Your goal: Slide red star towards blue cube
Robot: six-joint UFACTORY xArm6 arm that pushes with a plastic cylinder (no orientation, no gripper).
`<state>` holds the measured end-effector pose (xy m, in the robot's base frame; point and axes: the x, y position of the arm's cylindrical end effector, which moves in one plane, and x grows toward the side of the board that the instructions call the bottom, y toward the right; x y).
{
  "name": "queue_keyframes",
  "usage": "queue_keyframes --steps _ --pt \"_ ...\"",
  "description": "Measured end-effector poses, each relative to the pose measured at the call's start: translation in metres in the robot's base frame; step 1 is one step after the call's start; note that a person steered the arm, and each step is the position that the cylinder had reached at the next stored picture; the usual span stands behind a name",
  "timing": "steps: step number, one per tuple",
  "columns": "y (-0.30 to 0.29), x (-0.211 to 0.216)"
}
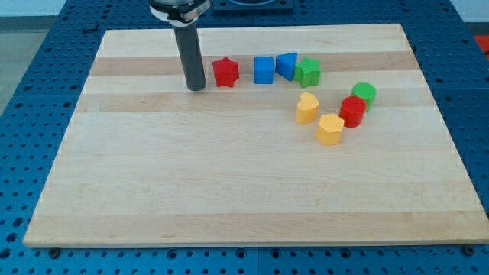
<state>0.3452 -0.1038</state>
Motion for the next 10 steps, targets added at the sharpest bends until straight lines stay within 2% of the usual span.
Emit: queue_keyframes --steps 2,8,10 --pt "0.006 -0.006" --pt "0.071 -0.017" --pt "0.067 0.009"
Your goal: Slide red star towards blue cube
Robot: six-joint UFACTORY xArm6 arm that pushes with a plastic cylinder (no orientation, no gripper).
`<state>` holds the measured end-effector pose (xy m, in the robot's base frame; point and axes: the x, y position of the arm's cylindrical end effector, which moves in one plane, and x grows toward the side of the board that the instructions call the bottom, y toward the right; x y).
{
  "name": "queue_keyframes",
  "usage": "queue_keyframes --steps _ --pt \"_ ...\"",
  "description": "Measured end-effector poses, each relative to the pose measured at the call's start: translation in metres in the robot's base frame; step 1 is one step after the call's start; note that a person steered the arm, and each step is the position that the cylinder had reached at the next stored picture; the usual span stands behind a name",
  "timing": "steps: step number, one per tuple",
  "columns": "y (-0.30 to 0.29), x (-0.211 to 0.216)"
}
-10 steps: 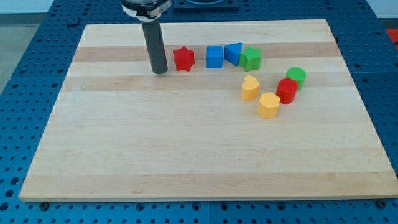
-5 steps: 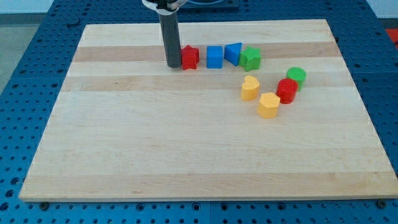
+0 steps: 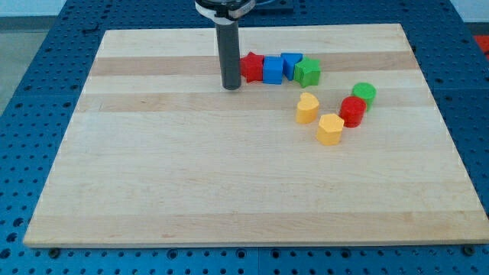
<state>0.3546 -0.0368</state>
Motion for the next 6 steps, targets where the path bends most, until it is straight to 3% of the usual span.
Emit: queue_keyframes --steps 6 --pt "0.065 -0.002"
